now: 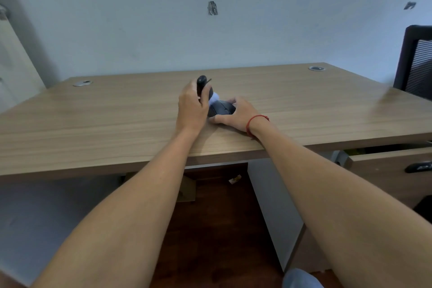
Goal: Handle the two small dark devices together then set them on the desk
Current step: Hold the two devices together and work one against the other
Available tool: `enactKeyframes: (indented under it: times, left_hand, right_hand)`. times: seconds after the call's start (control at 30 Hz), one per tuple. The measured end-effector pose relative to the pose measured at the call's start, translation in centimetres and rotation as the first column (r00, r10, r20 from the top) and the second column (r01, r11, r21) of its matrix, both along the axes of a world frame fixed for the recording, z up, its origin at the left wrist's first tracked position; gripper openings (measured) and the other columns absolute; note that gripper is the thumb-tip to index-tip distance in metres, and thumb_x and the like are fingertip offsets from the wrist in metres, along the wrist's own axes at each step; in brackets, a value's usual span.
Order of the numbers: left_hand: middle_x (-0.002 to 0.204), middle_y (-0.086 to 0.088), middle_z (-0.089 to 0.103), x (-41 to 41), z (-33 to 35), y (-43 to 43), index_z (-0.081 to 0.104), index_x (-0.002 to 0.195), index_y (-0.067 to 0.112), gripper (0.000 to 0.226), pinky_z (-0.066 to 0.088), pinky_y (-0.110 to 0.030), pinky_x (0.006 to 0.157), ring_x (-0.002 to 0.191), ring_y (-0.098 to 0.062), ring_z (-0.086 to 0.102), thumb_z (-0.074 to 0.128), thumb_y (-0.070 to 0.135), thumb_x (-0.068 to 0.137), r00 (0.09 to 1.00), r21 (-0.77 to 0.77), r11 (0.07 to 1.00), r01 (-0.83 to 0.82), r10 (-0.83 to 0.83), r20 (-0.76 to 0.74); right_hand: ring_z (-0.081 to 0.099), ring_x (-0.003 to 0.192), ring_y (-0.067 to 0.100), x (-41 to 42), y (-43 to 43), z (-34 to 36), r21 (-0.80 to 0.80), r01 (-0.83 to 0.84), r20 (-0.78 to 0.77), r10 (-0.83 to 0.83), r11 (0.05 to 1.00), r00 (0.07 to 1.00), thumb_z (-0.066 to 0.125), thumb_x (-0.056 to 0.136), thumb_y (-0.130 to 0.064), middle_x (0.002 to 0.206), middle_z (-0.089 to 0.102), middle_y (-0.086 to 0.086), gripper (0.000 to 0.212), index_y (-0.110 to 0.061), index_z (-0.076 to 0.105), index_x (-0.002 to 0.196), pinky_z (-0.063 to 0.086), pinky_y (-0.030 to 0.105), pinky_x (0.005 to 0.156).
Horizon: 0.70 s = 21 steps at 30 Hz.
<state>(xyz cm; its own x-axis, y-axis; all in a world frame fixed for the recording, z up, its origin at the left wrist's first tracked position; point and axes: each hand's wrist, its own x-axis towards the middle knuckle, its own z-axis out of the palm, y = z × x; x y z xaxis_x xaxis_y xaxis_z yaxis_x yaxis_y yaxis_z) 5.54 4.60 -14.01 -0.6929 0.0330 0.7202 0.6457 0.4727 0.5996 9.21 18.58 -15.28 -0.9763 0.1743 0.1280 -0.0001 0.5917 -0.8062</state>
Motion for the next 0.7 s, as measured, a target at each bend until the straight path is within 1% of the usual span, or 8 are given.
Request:
enactKeyframes:
  times: [0.13, 0.27, 0.33, 0.47, 0.53, 0.6, 0.63, 0.7]
  left_hand:
    - [0.102, -0.023, 0.063, -1.0, -0.6, -0.4, 0.058, 0.097, -0.004, 0.028, 0.036, -0.032, 0.075, 0.096, -0.037, 0.057, 0.050, 0.023, 0.096, 0.983, -0.111, 0.986, -0.123, 0.137, 0.126]
    - [0.090, -0.018, 0.063, 0.1, 0.1, -0.1, 0.058, 0.091, -0.003, 0.028, 0.034, -0.023, 0.067, 0.083, -0.029, 0.057, 0.052, 0.024, 0.096, 0.999, 0.040, 0.998, -0.049, 0.049, 0.000]
    - [0.084, -0.014, 0.063, 0.5, 0.2, -0.1, 0.059, 0.086, 0.000, 0.026, 0.040, -0.027, 0.069, 0.078, -0.026, 0.057, 0.055, 0.025, 0.094, 1.000, 0.070, 0.997, -0.013, 0.013, -0.006]
    - [0.086, -0.022, 0.066, -0.1, -0.2, -0.7, 0.059, 0.083, -0.003, 0.031, 0.045, -0.039, 0.073, 0.084, -0.036, 0.060, 0.055, 0.026, 0.092, 0.977, -0.020, 0.991, -0.129, 0.131, 0.170]
    - [0.083, -0.020, 0.067, 0.0, 0.0, -0.9, 0.059, 0.082, -0.003, 0.034, 0.044, -0.035, 0.071, 0.082, -0.034, 0.060, 0.054, 0.030, 0.092, 0.973, 0.070, 0.986, -0.153, 0.138, 0.185]
    - [0.077, -0.014, 0.066, 0.5, 0.1, -0.8, 0.058, 0.078, 0.001, 0.035, 0.039, -0.026, 0.067, 0.074, -0.027, 0.058, 0.054, 0.033, 0.092, 0.984, 0.183, 0.975, -0.127, 0.101, 0.144]
    - [0.076, -0.012, 0.066, 0.6, 0.1, -0.7, 0.057, 0.077, 0.004, 0.033, 0.036, -0.022, 0.065, 0.072, -0.024, 0.057, 0.055, 0.033, 0.092, 0.988, 0.196, 0.975, -0.108, 0.084, 0.126]
    - [0.079, -0.013, 0.066, 0.6, 0.0, -0.5, 0.057, 0.079, 0.006, 0.028, 0.031, -0.018, 0.063, 0.073, -0.022, 0.055, 0.054, 0.030, 0.092, 0.988, 0.135, 0.985, -0.110, 0.093, 0.122]
  right_hand:
    - [0.056, 0.094, 0.013, 0.1, -0.2, 0.0, -0.012, 0.007, 0.000, -0.007, 1.000, 1.000, 0.085, 0.061, -0.049, 0.104, 0.054, -0.006, 0.069, -0.023, 0.048, 0.113, 0.040, 0.025, 0.068]
    - [0.050, 0.082, -0.001, 0.0, -0.1, 0.0, -0.019, 0.021, -0.004, -0.021, 1.000, 1.000, 0.084, 0.061, -0.049, 0.090, 0.049, -0.018, 0.064, -0.027, 0.047, 0.108, 0.036, 0.020, 0.060]
    - [0.050, 0.081, 0.001, -0.1, -0.1, 0.0, -0.012, 0.028, -0.005, -0.028, 1.000, 1.000, 0.083, 0.062, -0.049, 0.090, 0.050, -0.017, 0.065, -0.025, 0.050, 0.112, 0.034, 0.018, 0.060]
    - [0.047, 0.079, -0.002, -0.3, -0.1, -0.2, 0.000, 0.054, -0.009, -0.054, 0.999, 0.999, 0.082, 0.063, -0.050, 0.095, 0.051, -0.013, 0.072, -0.021, 0.051, 0.121, 0.034, 0.018, 0.060]
    - [0.053, 0.091, 0.008, -0.3, -0.1, -0.3, 0.019, 0.049, -0.005, -0.049, 0.999, 0.999, 0.081, 0.064, -0.053, 0.111, 0.055, -0.007, 0.078, -0.020, 0.050, 0.127, 0.039, 0.021, 0.070]
    - [0.053, 0.117, 0.018, -0.2, -0.1, -0.2, 0.044, 0.038, -0.010, -0.038, 0.998, 0.999, 0.080, 0.066, -0.055, 0.136, 0.053, 0.000, 0.087, -0.020, 0.045, 0.138, 0.042, 0.029, 0.090]
    - [0.050, 0.127, 0.021, -0.2, -0.1, -0.2, 0.043, 0.030, -0.016, -0.029, 0.999, 0.999, 0.079, 0.068, -0.055, 0.145, 0.049, 0.001, 0.091, -0.020, 0.042, 0.143, 0.042, 0.032, 0.099]
    - [0.046, 0.135, 0.023, -0.2, -0.3, 0.0, 0.007, 0.010, -0.030, -0.010, 1.000, 0.999, 0.072, 0.076, -0.054, 0.150, 0.046, 0.003, 0.084, -0.022, 0.040, 0.147, 0.039, 0.037, 0.108]
